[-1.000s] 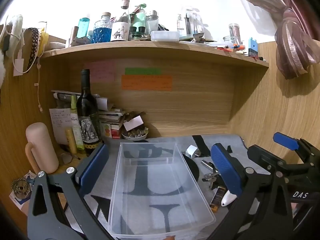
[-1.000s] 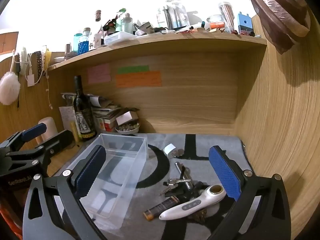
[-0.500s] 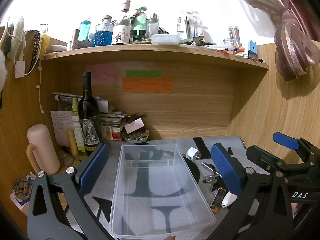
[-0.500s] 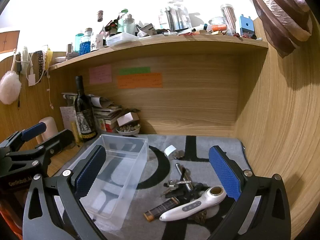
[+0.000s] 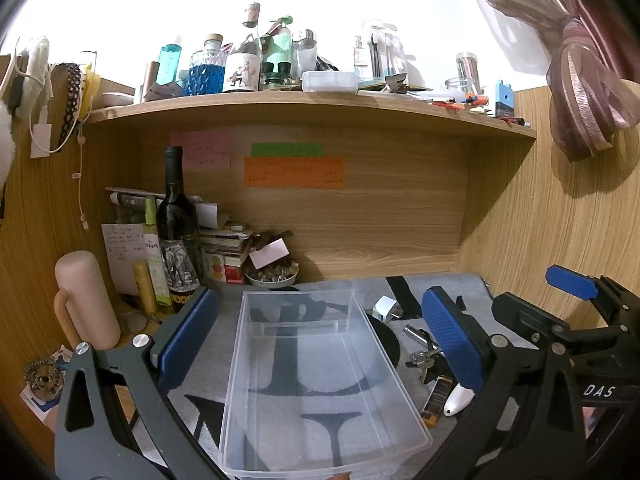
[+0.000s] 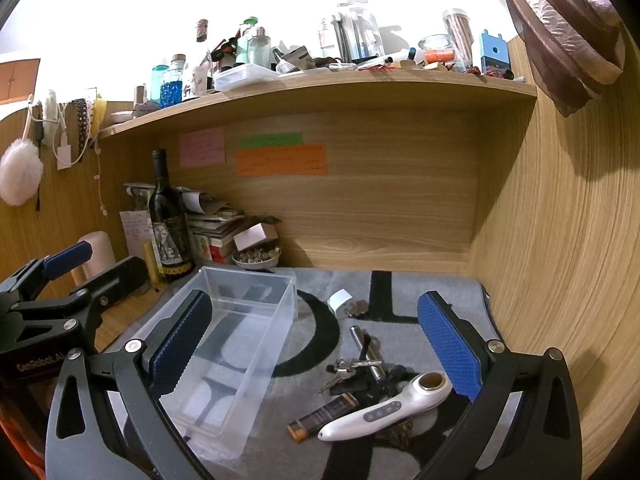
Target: Organize rigid objects
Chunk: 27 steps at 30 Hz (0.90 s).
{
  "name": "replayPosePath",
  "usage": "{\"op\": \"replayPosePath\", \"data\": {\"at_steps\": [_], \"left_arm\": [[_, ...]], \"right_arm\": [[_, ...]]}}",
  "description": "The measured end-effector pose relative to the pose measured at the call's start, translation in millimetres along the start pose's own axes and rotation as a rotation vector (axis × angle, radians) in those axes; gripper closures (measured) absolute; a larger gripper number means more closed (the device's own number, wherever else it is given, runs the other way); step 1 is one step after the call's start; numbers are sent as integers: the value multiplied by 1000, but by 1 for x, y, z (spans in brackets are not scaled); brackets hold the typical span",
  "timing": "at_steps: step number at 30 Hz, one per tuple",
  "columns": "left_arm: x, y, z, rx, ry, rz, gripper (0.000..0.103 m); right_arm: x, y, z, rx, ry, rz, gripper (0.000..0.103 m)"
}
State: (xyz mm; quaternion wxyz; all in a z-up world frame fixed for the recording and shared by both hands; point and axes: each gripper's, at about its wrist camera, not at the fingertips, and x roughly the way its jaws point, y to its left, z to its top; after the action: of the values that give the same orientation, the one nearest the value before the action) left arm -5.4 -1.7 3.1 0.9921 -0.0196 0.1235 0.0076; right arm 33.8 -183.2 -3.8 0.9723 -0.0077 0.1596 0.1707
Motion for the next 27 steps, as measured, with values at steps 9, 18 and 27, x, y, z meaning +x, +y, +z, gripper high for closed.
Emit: {"op": "replayPosePath", "data": {"at_steps": [9,18,27], "left_arm": [[0,0,-1,-2,-1,2,0],[0,0,0,-2,-3,2,0],[-1,1,0,-5,-2,-1,0]], "right_arm": [[0,-1,0,3,-3,1,0],[-1,-2,1,2,-9,2,0],[-2,0,1,1,-11,5,0]]}}
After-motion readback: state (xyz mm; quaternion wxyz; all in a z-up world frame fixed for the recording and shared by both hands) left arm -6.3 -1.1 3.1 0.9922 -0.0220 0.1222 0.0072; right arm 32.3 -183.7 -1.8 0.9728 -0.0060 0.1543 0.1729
